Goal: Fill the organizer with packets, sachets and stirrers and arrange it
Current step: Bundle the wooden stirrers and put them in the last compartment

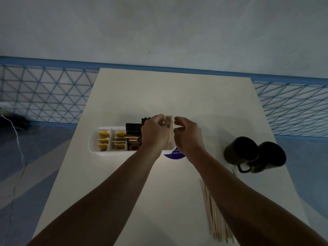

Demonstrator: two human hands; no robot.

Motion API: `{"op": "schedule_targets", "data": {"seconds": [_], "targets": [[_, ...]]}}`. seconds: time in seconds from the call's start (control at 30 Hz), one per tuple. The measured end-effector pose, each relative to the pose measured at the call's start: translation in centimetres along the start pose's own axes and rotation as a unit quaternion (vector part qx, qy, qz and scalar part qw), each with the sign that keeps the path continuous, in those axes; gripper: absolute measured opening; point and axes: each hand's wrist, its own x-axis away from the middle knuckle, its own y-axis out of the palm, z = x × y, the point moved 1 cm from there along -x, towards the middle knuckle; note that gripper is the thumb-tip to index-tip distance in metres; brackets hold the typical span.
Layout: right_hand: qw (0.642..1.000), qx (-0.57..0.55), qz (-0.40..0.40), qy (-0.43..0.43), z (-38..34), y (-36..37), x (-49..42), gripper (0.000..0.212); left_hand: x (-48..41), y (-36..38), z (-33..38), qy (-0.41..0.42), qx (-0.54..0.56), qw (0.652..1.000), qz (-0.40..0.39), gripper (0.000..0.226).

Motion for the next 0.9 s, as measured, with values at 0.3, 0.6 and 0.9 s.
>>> {"op": "schedule_targets", "data": {"seconds": [0.3,0.6,0.9], "targets": [[1.000,-0.012,-0.004,-0.013,1.9,-3.1,2.0,0.027,2.4,0.2,0.1,-0.009,-0.019,1.000,-0.018,0.030],[0.993,0.079,-0.073,0.057,8.1,-7.9,5.9,0.021,8.0,4.8,-1.3,-0.049,-0.066,0.989,-0.123,0.012],[0.981,0.151,-0.024,0.122,14.7,-13.7,10.8,0.019,13.2,10.1,-4.8,-0.128,-0.169,0.946,-0.245,0.029]]}}
